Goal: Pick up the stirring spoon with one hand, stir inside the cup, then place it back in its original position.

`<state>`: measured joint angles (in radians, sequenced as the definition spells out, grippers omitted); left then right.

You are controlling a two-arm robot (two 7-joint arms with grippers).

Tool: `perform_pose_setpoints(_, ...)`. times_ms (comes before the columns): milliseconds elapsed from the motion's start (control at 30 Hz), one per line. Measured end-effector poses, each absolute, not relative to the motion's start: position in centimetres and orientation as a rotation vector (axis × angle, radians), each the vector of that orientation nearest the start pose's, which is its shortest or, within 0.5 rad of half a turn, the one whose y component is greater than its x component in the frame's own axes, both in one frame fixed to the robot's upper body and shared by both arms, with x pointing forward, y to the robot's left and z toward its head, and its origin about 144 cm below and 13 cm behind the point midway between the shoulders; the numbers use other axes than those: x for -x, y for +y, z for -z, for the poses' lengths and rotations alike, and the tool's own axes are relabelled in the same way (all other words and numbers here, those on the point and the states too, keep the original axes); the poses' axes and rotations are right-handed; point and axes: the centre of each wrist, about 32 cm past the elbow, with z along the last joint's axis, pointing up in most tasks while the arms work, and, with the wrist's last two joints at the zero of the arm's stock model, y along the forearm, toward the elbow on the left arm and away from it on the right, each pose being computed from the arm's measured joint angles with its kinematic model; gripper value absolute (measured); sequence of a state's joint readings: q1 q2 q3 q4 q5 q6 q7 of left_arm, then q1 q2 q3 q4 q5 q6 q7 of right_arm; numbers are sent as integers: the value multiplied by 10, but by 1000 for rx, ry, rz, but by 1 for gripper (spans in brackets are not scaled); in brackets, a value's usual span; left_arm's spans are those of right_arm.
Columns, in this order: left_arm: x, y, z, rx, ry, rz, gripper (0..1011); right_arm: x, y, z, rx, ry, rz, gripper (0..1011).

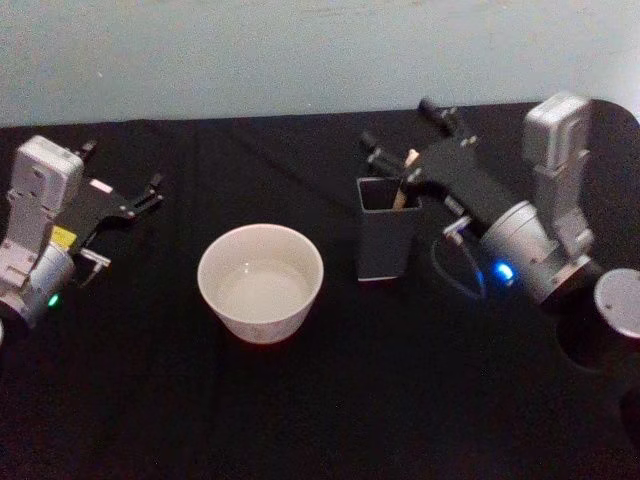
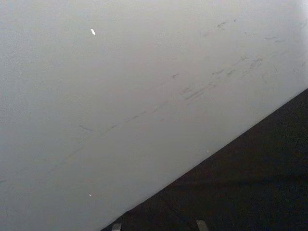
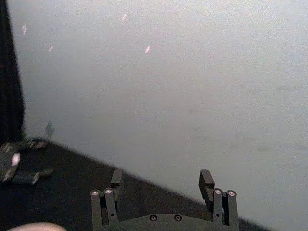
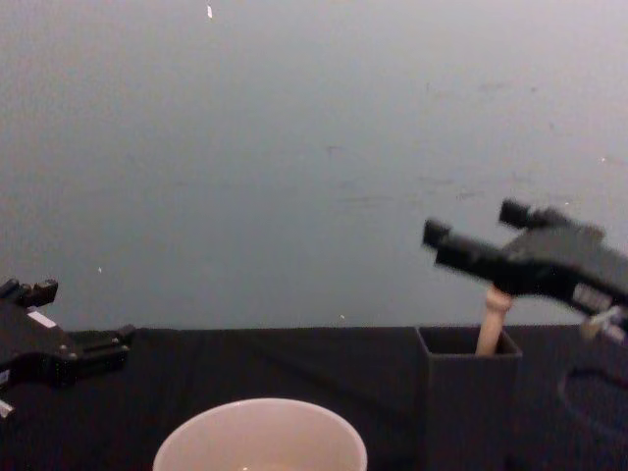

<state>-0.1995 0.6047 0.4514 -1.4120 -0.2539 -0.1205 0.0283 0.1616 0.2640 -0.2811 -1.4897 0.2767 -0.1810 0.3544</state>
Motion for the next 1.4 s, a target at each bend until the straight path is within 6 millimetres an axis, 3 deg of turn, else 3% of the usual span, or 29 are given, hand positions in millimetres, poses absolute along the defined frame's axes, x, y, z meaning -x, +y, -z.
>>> perform_pose_setpoints(267, -489, 310, -1140, -305, -285, -1248, 1001, -503, -245, -1172, -170, -194, 1127, 1002)
perform_pose_setpoints(600, -489, 310, -1140, -304, -285, -1248, 1001, -511, -268, -1141, 7, -131, 1285, 1002)
perform_pose_setpoints(933, -489, 310, -1140, -304, -285, -1248, 1001, -509, -268, -1119, 91, -57, 1263, 1002)
perform_pose_setpoints(1400, -489, 310, -1140, -304, -285, -1248, 1001, -509, -268, -1119, 94, -55, 1257, 1002)
